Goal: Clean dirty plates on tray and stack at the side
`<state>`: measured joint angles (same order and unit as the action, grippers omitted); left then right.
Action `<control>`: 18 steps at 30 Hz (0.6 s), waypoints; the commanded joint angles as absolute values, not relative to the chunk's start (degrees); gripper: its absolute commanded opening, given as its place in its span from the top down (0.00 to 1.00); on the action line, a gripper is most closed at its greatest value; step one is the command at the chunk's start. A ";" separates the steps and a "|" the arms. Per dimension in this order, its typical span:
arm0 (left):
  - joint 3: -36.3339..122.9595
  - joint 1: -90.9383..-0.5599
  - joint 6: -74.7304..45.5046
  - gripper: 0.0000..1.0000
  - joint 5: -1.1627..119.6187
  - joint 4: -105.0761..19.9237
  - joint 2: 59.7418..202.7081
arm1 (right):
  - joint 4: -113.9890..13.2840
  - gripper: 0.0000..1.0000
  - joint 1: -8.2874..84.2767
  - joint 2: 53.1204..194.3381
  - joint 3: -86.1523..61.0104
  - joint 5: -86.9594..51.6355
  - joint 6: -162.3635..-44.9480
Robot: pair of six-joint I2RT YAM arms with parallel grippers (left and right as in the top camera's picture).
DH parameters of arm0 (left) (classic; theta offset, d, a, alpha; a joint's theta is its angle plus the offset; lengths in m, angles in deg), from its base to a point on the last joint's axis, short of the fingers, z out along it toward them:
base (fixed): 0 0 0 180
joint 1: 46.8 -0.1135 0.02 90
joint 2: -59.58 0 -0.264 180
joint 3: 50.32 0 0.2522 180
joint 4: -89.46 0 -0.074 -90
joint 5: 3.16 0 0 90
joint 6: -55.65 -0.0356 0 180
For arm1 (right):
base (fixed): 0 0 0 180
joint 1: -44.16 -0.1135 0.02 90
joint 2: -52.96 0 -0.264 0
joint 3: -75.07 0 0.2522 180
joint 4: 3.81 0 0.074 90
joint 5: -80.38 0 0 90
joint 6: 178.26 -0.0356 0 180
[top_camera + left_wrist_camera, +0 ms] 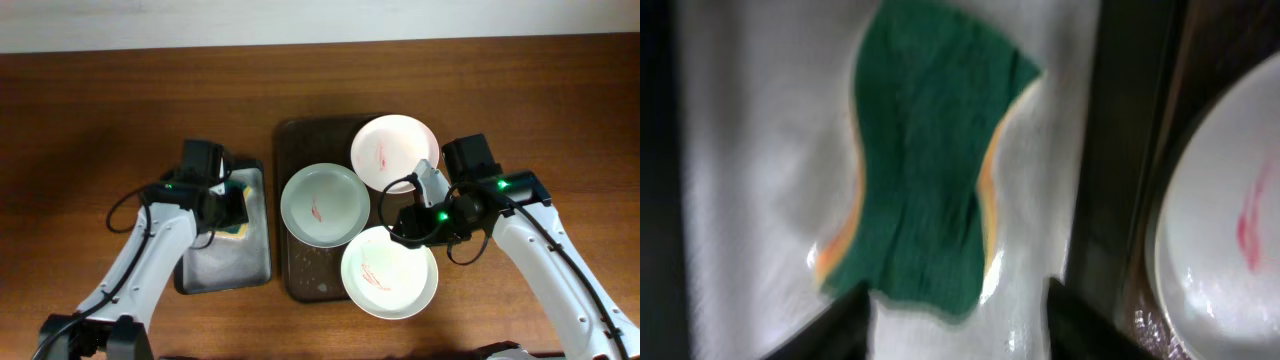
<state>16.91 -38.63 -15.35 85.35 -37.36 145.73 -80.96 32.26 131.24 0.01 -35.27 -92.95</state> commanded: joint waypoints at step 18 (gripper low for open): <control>25.41 -39.57 -25.09 1.00 87.69 -35.29 165.90 | -81.18 0.50 31.73 131.11 -0.32 -37.85 -91.02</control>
<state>22.61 -39.44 -21.66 88.58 -43.20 161.84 -81.64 32.26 131.24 0.01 -37.13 -91.42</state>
